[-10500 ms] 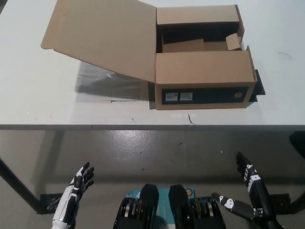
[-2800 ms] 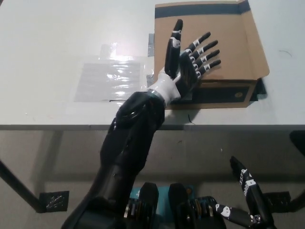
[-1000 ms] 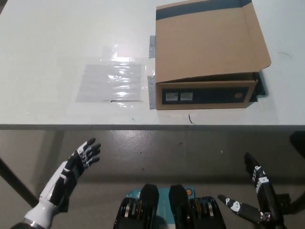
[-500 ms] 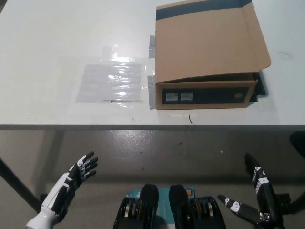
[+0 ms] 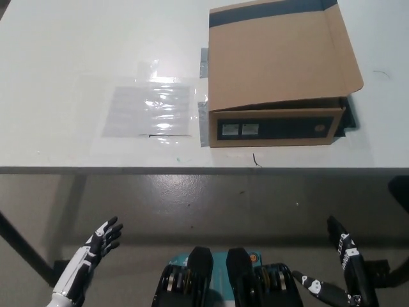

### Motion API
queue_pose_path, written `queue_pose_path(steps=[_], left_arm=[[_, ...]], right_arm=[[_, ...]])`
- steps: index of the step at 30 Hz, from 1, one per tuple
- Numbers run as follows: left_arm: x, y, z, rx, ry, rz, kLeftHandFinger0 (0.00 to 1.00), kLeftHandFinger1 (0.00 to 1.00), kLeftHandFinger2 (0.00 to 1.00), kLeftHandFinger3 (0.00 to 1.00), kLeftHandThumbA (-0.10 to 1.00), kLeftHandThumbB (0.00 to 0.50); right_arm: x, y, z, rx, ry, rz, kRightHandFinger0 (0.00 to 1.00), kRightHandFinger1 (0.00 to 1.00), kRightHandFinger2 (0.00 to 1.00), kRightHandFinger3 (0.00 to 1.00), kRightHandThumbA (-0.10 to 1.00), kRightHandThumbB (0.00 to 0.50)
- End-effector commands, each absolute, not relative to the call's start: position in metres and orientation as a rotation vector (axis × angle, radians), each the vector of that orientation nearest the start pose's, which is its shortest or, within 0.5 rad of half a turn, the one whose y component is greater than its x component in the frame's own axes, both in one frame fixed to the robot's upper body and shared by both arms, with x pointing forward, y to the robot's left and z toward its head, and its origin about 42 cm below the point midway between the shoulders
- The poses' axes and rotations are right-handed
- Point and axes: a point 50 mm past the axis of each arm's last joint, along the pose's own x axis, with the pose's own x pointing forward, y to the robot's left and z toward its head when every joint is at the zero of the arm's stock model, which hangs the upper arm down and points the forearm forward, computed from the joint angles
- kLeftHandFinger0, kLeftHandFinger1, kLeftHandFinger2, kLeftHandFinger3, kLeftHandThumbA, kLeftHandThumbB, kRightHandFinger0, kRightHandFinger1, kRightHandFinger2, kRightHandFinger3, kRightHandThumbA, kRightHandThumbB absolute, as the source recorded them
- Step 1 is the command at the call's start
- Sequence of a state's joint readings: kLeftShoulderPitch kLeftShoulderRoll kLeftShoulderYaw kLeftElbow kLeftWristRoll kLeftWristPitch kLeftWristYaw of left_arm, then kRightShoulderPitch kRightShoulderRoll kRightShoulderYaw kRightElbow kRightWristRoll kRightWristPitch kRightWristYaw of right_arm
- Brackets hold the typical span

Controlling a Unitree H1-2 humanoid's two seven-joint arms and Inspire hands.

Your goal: A small storge box is placed at the center of the table and the robot uses its left hand to push the lid and close it

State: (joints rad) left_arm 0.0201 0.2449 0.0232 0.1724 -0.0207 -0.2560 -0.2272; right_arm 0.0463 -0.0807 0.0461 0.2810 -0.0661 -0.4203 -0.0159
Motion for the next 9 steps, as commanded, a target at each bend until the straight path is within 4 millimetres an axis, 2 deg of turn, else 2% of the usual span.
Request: queue_pose_path(steps=[1,9], left_arm=[[0.278,0.3022,0.0834,0.264,-0.116,-0.165,1.0,1.0,1.0,1.0,1.0,0.246],[0.2795,0.3009,0.0835,0.265,-0.104,-0.164,1.0,1.0,1.0,1.0,1.0,0.245]], right_arm=[[0.2623,-0.2305,0.0462,-0.141,-0.169,0.063,1.0,1.0,1.0,1.0,1.0,0.327],[0.2634,-0.2305,0.0429,-0.126,-0.156,0.069,1.0,1.0,1.0,1.0,1.0,0.318]])
